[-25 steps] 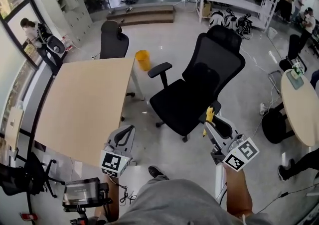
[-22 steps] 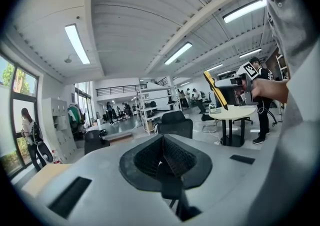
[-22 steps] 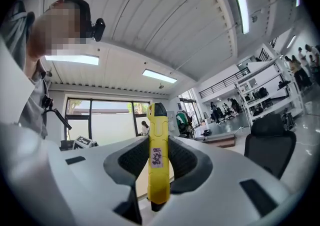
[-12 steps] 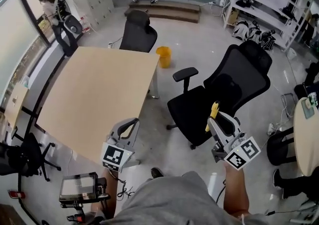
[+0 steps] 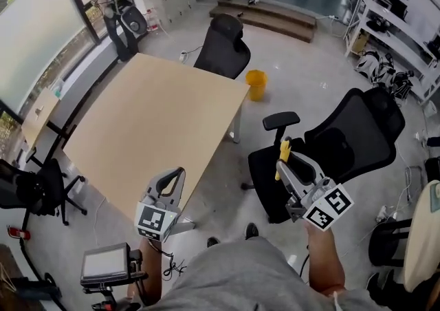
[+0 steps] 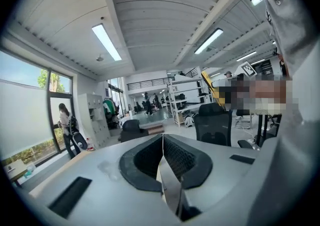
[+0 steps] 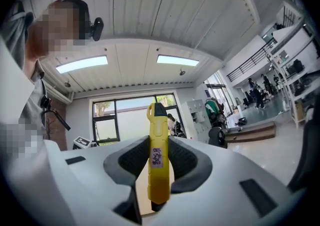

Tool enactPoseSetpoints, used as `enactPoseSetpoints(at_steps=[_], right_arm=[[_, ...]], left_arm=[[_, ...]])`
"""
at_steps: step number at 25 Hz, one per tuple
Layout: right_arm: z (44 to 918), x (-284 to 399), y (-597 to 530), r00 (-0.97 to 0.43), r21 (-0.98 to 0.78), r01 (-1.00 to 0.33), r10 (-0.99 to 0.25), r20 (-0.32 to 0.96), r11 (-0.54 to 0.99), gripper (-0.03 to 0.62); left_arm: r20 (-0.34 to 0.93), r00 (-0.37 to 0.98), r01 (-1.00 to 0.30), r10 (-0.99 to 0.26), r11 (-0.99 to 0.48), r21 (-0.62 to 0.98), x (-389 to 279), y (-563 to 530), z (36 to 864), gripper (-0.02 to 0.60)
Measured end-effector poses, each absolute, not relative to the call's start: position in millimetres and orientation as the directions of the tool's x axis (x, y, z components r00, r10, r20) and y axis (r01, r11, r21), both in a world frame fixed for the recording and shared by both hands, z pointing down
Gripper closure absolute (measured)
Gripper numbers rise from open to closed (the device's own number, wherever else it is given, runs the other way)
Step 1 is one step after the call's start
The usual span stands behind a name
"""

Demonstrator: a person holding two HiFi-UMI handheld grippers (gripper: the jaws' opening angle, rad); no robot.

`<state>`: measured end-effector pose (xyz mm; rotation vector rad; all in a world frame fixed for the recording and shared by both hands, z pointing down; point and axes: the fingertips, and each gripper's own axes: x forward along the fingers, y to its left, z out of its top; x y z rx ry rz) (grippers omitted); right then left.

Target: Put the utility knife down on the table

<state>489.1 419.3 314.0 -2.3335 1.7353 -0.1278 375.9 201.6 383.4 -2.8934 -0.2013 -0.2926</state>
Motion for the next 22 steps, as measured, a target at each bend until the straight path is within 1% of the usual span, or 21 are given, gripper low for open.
enactPoseSetpoints(at_steps=[4,9,17,22], right_arm=[[301.7,526.4,407.7,0.218,-0.219,-0.956,-0.972,-0.093,-0.194,0.474],[297.4,563.0,393.8,0.133,-0.201,-0.973,-0.986,-0.1,-0.111,0.474],[304.9,582.5,358.6,0.03,-0.203,-0.979,-0.996,-0.079,-0.014,0.474],[303.3,584.1,329.5,0.017,-0.211,-0.978,-0.998,-0.066,-0.003,0.474]], left_arm=[[0.205,0.978,0.077,0.032,-0.974,-0.212,394.5,199.7,377.9,0.575],[0.175,0.984,-0.003,-0.036,-0.982,-0.187,416.0,202.8,371.5,0.575],[0.179,0.973,-0.112,-0.145,-0.977,-0.182,406.6,185.3,371.6,0.575],[0.193,0.968,-0.12,-0.158,-0.974,-0.191,399.4,160.3,374.8,0.575]])
